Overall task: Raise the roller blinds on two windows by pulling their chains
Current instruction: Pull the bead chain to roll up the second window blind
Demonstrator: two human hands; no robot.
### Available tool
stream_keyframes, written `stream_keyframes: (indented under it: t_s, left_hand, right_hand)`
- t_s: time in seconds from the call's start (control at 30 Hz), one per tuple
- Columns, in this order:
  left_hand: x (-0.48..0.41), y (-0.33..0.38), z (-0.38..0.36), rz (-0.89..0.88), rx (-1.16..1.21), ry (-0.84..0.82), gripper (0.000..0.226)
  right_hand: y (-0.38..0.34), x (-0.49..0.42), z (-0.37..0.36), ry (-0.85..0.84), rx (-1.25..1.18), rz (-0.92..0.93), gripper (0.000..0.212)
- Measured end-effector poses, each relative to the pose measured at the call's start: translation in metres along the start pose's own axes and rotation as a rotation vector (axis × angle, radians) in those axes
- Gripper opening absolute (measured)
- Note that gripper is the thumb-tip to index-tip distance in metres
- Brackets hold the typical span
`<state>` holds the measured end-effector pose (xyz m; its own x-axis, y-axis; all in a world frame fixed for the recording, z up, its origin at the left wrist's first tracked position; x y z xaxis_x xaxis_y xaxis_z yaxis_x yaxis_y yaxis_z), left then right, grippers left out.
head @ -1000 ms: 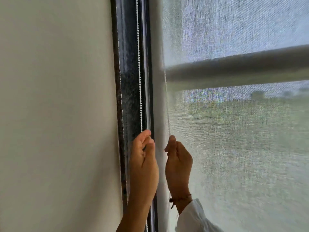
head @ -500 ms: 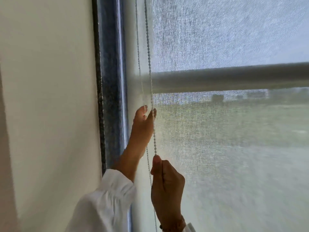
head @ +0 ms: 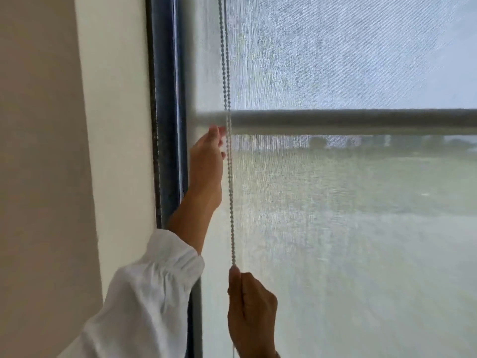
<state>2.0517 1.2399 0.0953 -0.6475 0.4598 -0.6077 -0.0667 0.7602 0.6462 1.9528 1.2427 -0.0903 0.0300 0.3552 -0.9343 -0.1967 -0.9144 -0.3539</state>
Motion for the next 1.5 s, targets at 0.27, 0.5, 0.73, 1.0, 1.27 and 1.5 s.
stream_keyframes:
  t_s: [0.27, 0.5, 0.73, 1.0, 1.27, 1.5]
  left_hand:
    - [0.059, 0.068, -0.015, 0.042, 0.193, -0.111, 0.038]
    - [0.084, 0.106, -0.005, -0.156, 0.225, -0.191, 0.041]
    - [0.103, 0.116, 0.053, -0.025, 0.280, -0.268, 0.043]
    - [0.143, 0.088, 0.118, 0.268, 0.270, -0.283, 0.037]
    - [0.141, 0.078, 0.144, 0.247, 0.163, -0.371, 0.043]
    - [0.087, 0.106, 0.141, 0.479, 0.183, -0.511, 0.057]
  right_hand:
    - [-0.049, 0.015, 0.042, -0.057, -0.028, -0.037, 0.045]
    - [-0.075, 0.004, 0.029, -0.271, -0.411, -0.366, 0.063]
    - [-0.127, -0.092, 0.024, -0.213, -1.080, -0.564, 0.074]
    - [-0.211, -0.141, 0.010, -0.251, -0.947, -0.468, 0.023]
    - [-0.248, -0.131, -0.006, 0.086, -0.386, -0.294, 0.041]
    - [-0.231, -0.079, -0.013, 0.160, -0.195, -0.225, 0.034]
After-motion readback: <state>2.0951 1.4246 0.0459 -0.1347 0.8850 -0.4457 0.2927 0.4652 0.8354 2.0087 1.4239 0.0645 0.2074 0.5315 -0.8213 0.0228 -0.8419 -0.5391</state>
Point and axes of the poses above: each hand's wrist, its own x-axis away from the middle knuckle, its own z-axis out of the back of the hand, y = z × x, the point moved 4 cm from there along -x, towards the middle knuckle, and after that the axes turned 11 degrees about x, right-handed, at the moved point
